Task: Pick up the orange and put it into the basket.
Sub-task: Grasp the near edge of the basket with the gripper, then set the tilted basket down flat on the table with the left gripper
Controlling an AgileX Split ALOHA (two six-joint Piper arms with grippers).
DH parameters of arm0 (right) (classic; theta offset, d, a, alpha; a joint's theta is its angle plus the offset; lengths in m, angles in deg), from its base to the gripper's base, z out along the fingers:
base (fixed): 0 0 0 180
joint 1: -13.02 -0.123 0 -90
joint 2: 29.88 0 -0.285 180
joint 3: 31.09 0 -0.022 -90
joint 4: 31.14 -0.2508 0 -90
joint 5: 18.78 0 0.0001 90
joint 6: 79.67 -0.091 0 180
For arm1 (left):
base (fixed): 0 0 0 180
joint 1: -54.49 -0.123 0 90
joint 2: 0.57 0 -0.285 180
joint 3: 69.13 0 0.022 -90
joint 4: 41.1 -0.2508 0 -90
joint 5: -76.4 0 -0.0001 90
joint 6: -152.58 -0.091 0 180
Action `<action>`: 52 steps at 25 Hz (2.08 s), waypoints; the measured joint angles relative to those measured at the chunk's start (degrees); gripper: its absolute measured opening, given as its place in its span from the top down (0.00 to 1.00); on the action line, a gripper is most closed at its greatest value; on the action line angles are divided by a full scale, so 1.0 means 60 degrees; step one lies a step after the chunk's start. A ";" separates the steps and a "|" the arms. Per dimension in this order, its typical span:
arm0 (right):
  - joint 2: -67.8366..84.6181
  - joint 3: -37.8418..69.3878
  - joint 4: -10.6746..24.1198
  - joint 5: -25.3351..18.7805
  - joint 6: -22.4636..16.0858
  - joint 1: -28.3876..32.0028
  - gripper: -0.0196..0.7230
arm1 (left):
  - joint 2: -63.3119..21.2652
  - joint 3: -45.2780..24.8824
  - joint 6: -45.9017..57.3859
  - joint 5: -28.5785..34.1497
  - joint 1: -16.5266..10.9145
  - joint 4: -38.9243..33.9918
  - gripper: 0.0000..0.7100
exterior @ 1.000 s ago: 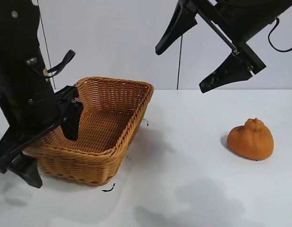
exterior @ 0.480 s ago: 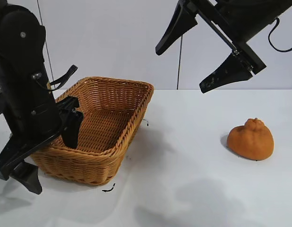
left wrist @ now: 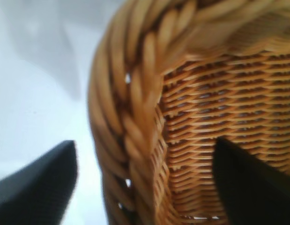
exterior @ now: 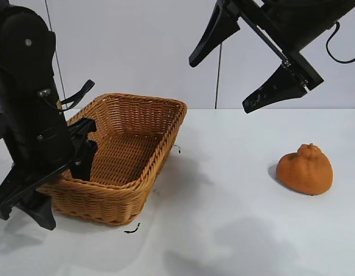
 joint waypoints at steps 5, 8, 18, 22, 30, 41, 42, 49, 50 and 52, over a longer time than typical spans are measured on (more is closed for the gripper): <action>0.0000 0.0000 0.0000 0.0000 0.0000 0.0000 0.04 | 0.0000 0.0000 -0.0011 0.0053 0.0000 0.0009 0.74; 0.0000 0.0000 0.0000 0.0000 0.0000 0.0000 0.04 | 0.0000 0.0019 0.0131 0.0091 -0.0025 0.0015 0.86; 0.0000 0.0000 0.0000 0.0000 0.0000 0.0000 0.04 | -0.0434 0.0496 -0.1121 0.0350 -0.1068 0.0707 0.87; 0.0000 0.0000 0.0000 0.0000 0.0000 0.0000 0.04 | -0.0448 0.1186 -0.2542 0.0796 -0.1478 0.0717 0.87; 0.0000 0.0000 0.0000 0.0000 0.0000 0.0000 0.04 | 0.0514 0.3009 -0.8280 0.2036 -0.2553 0.2144 0.87; 0.0000 0.0000 0.0020 -0.0019 0.0000 0.0000 0.04 | 0.2108 0.5184 -1.4096 0.4292 -0.2740 0.2618 0.87; 0.0000 0.0000 0.0023 -0.0019 0.0000 0.0000 0.04 | 0.2143 0.5184 -1.4205 0.4301 -0.2740 0.2669 0.87; 0.0000 0.0000 0.0023 -0.0019 0.0000 0.0000 0.04 | 0.2157 0.5184 -1.4673 0.4211 -0.2740 0.2722 0.87; 0.0000 0.0000 0.0023 -0.0019 0.0000 0.0000 0.04 | 0.2157 0.5184 -1.4681 0.4134 -0.2740 0.2722 0.87; 0.0000 0.0000 0.0023 -0.0019 0.0000 0.0000 0.04 | 0.2157 0.5184 -1.4681 0.3950 -0.2740 0.2766 0.87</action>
